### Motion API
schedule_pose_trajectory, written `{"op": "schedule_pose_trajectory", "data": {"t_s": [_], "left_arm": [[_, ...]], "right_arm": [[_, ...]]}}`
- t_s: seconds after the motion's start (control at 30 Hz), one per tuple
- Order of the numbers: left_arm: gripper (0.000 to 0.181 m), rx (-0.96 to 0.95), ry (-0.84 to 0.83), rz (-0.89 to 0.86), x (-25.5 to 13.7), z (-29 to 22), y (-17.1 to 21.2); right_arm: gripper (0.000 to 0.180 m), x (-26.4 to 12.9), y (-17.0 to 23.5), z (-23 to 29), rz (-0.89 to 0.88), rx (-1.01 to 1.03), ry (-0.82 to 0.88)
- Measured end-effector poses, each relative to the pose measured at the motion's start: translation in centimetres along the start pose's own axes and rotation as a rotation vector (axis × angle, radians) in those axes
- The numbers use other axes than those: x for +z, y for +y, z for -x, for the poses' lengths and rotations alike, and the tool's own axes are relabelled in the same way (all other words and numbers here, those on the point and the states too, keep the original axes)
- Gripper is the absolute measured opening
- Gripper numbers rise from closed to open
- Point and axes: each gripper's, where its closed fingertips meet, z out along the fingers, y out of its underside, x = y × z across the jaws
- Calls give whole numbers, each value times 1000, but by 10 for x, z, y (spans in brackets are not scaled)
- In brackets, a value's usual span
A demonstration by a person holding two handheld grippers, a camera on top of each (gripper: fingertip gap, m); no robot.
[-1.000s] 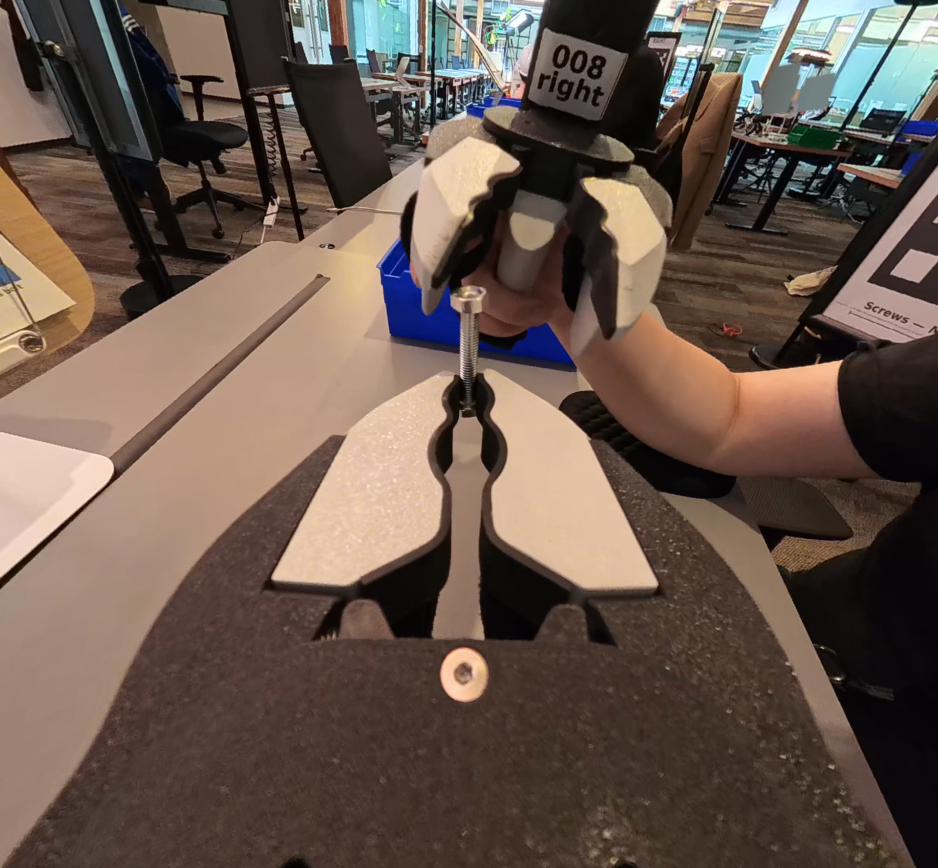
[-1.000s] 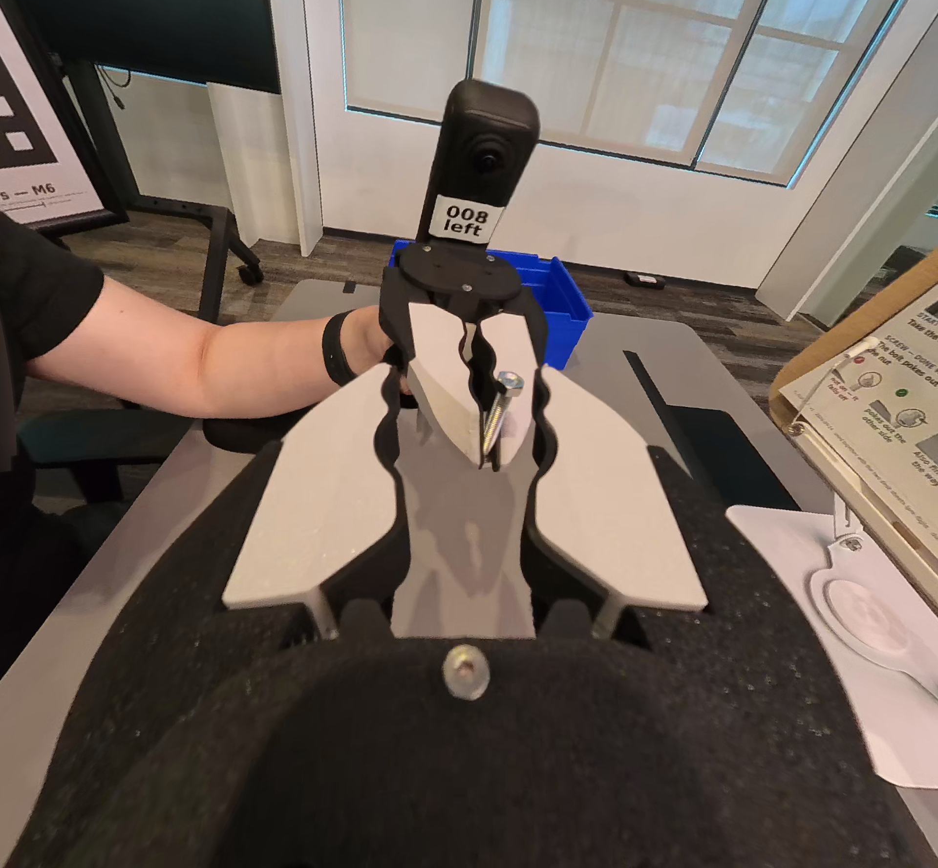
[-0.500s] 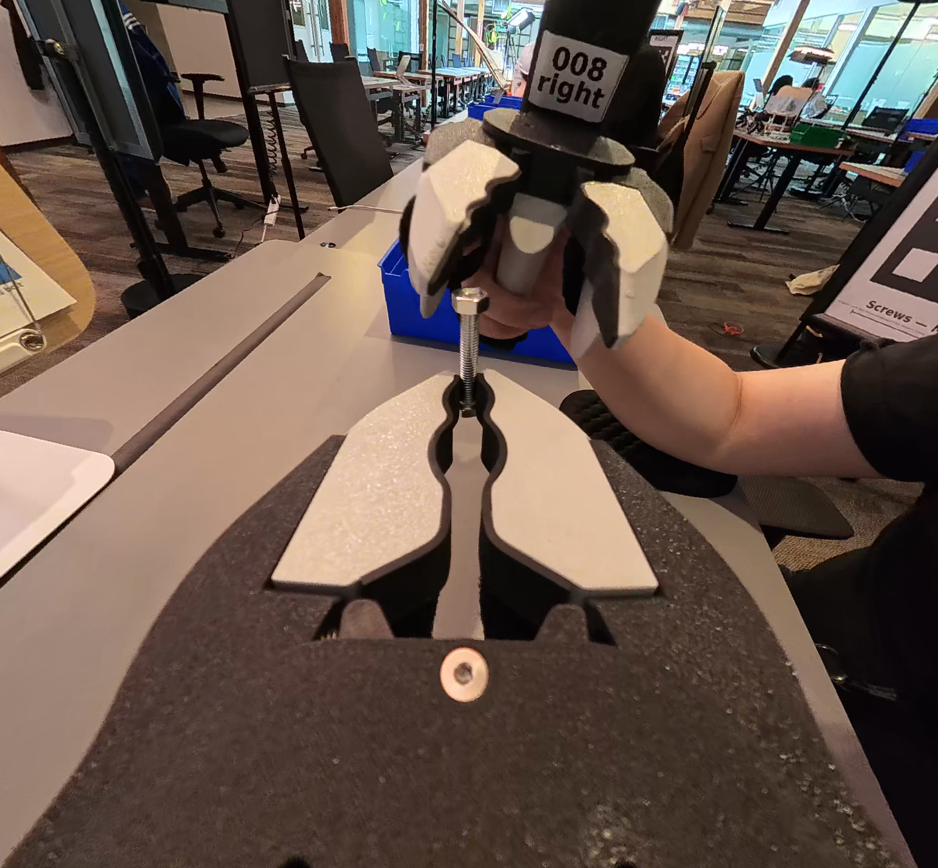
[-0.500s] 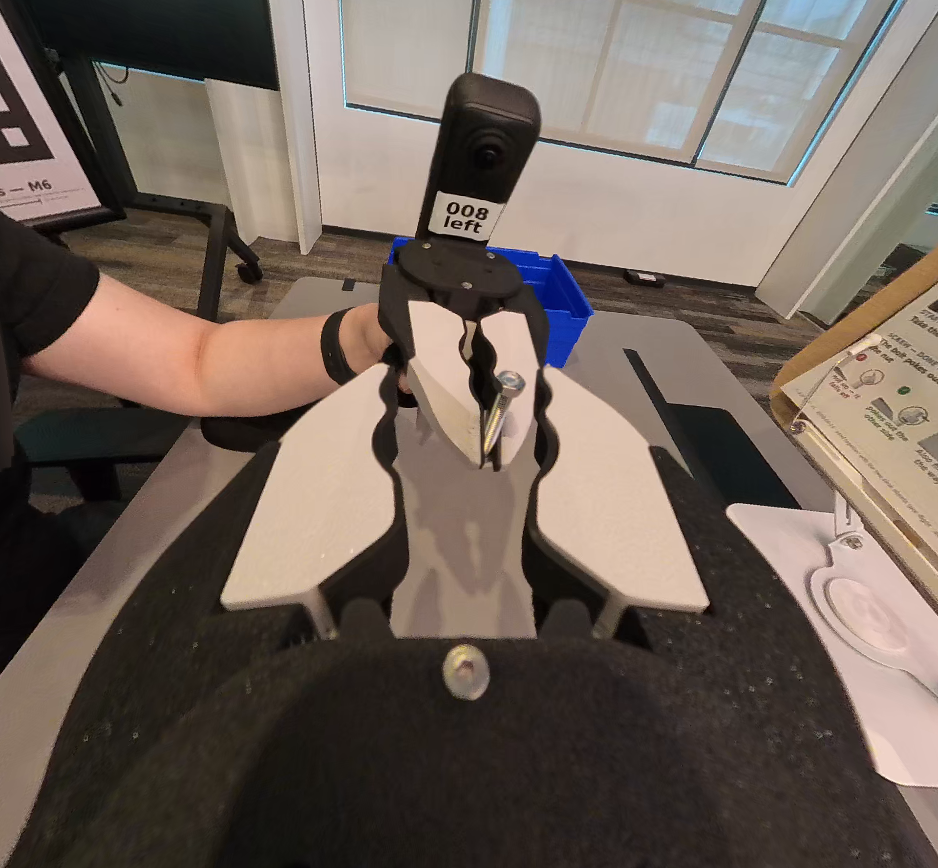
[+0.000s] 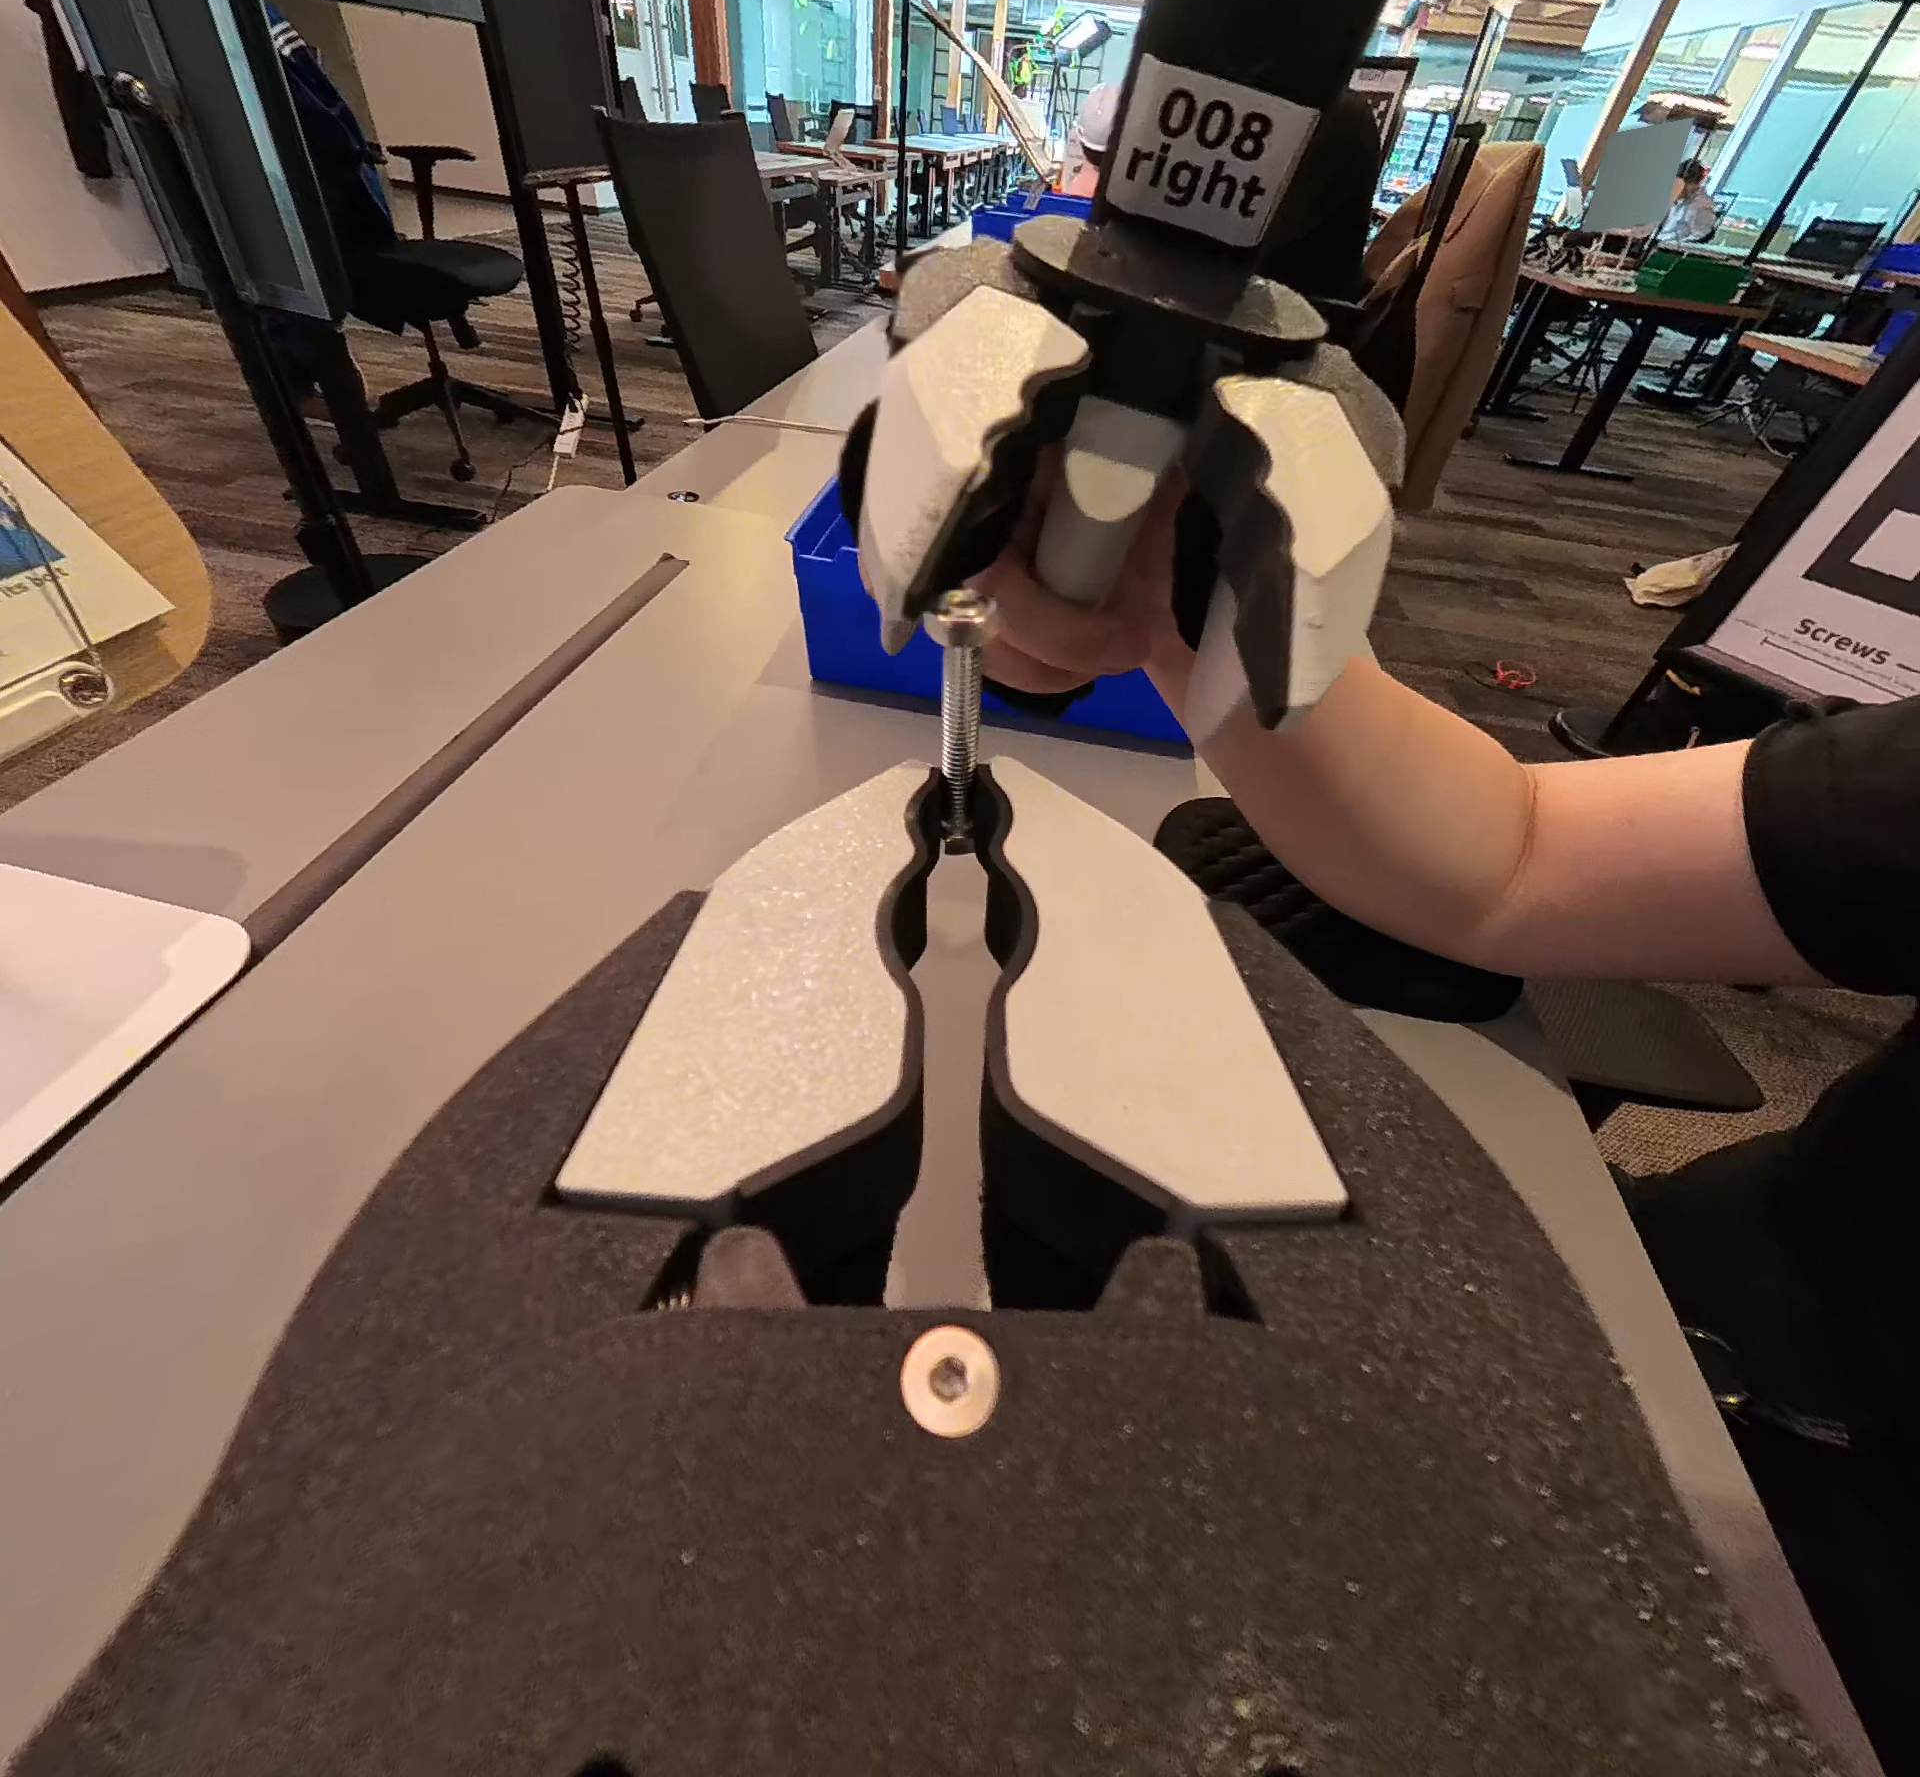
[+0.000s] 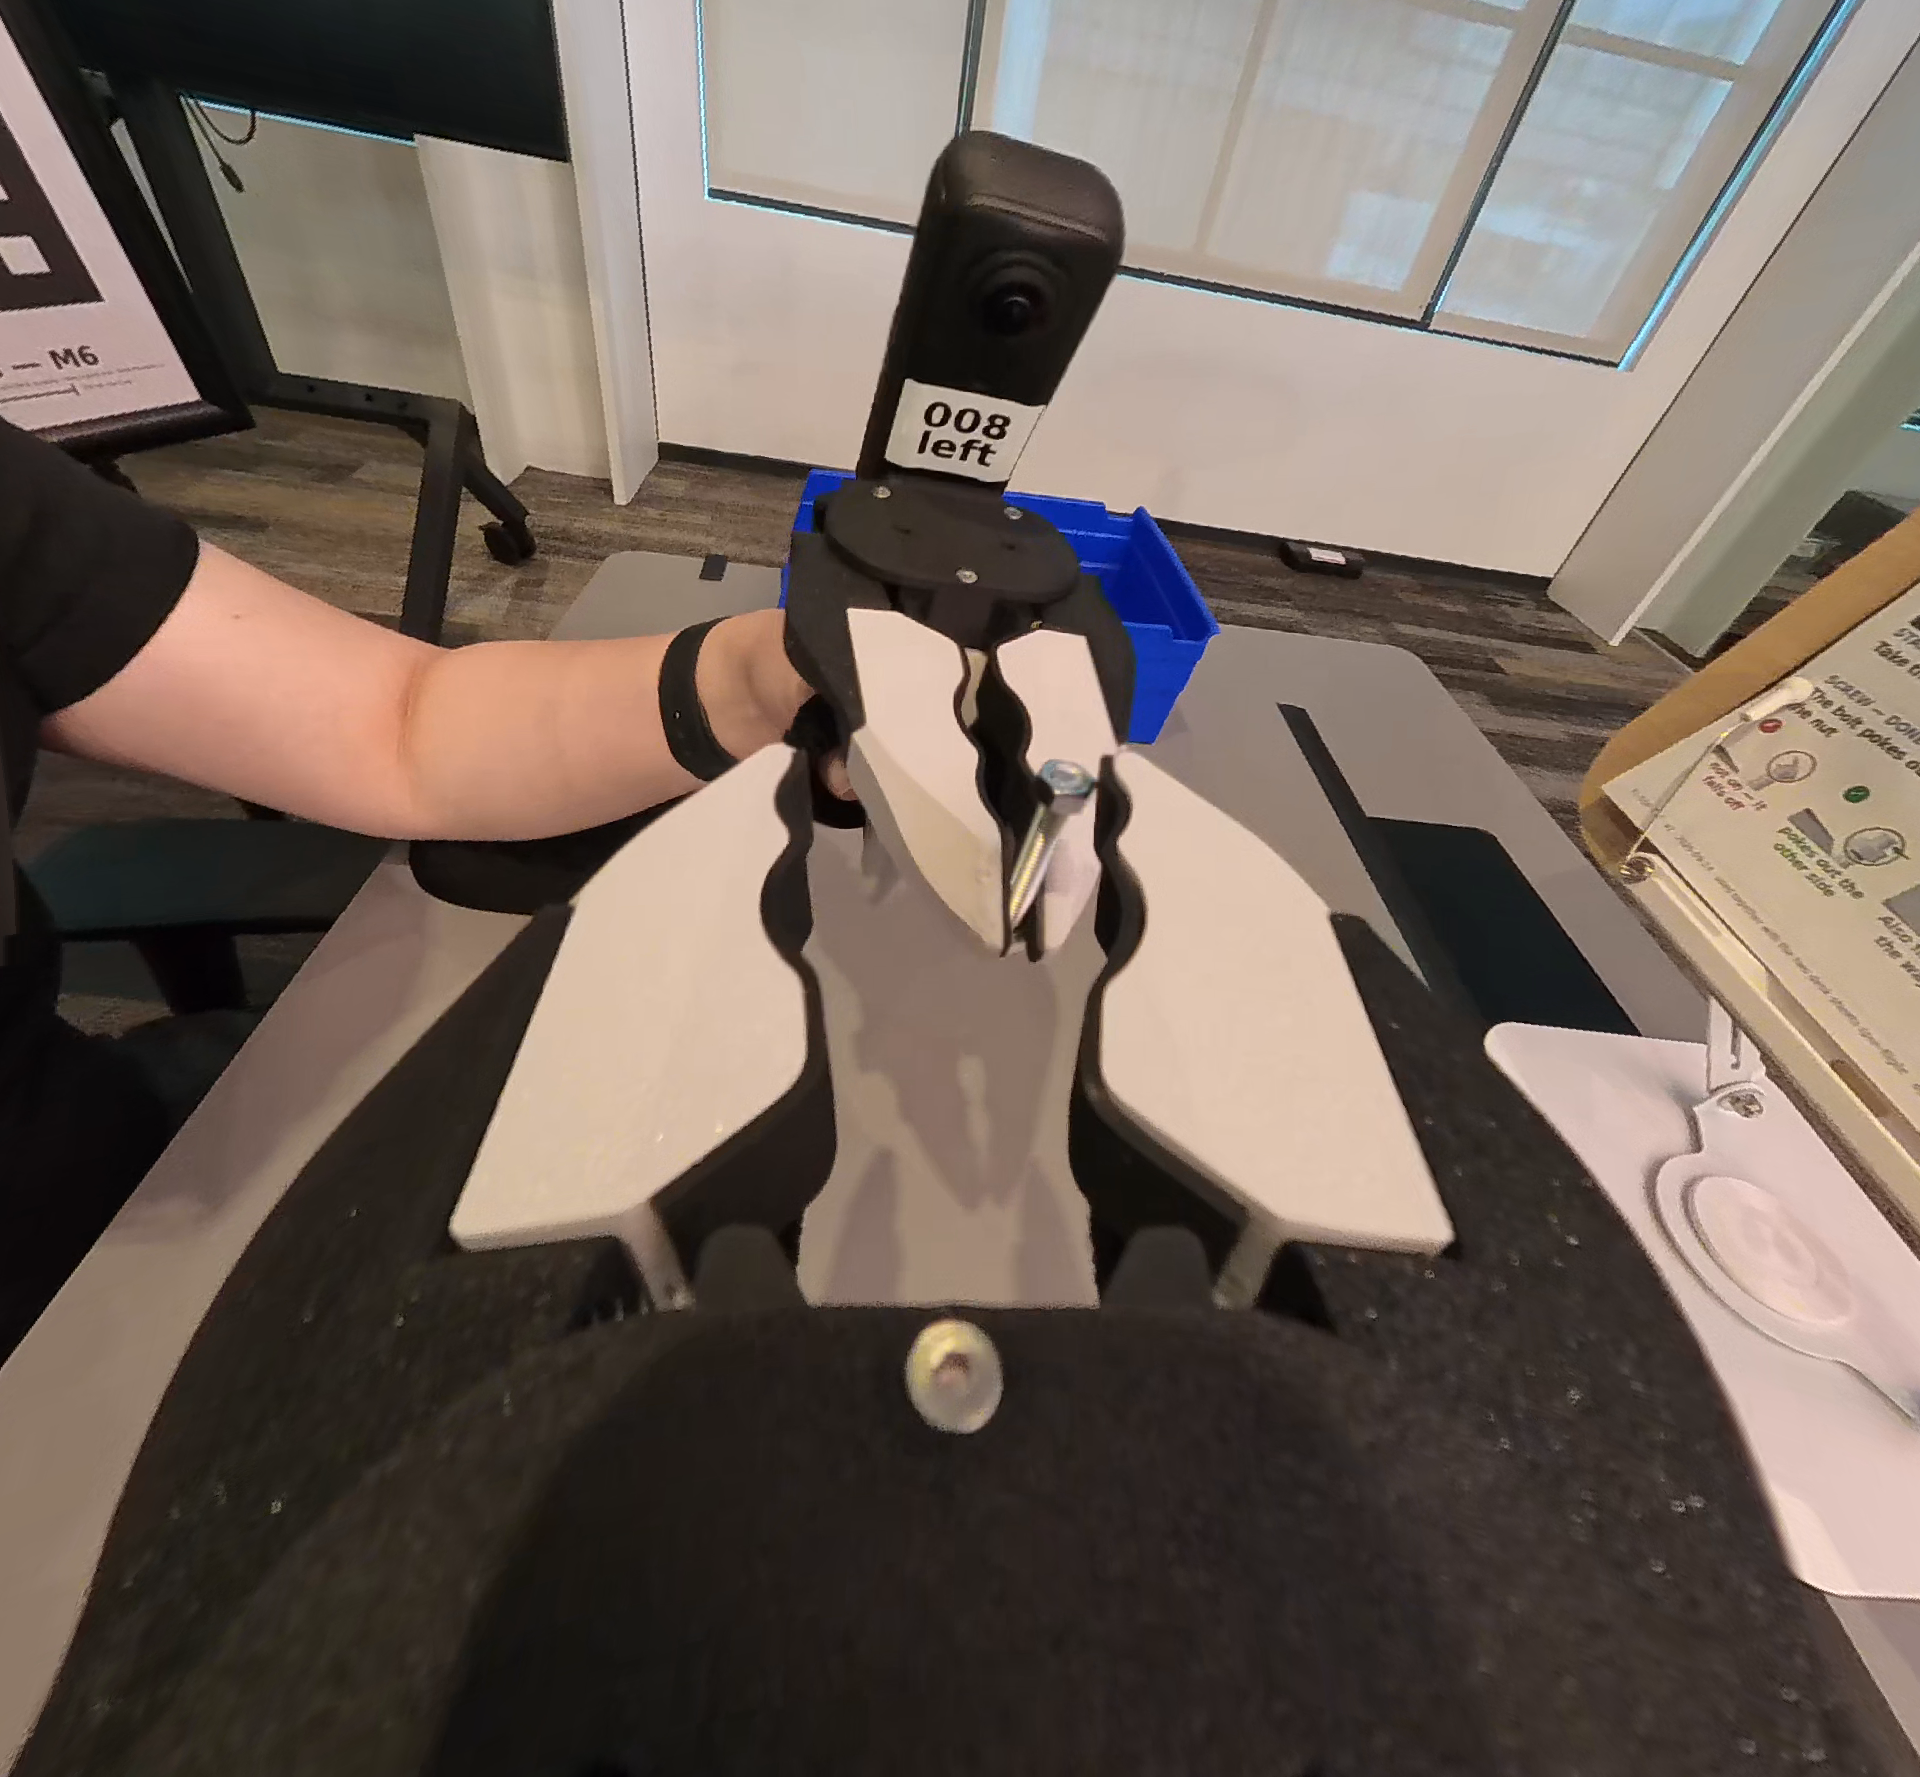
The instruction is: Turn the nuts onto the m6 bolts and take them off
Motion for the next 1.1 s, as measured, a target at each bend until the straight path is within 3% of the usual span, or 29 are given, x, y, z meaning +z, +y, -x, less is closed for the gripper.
{"op": "schedule_pose_trajectory", "data": {"t_s": [0.17,0.37,0.63,0.97,1.1], "left_arm": [[5,-17,-13,-20,-7,6,-3],[5,-4,7,-8,-2,0,-1],[5,-22,-17,-25,-8,8,-3],[5,-12,-13,-9,-3,5,-1],[5,-27,-22,-24,-8,9,-3]], "right_arm": [[46,-7,-3,1,-8,6,-7],[55,-1,-2,-5,-19,20,23],[50,-5,-2,2,1,-6,-3],[58,1,2,0,15,-8,10],[52,-7,-5,2,-11,-2,3]]}}
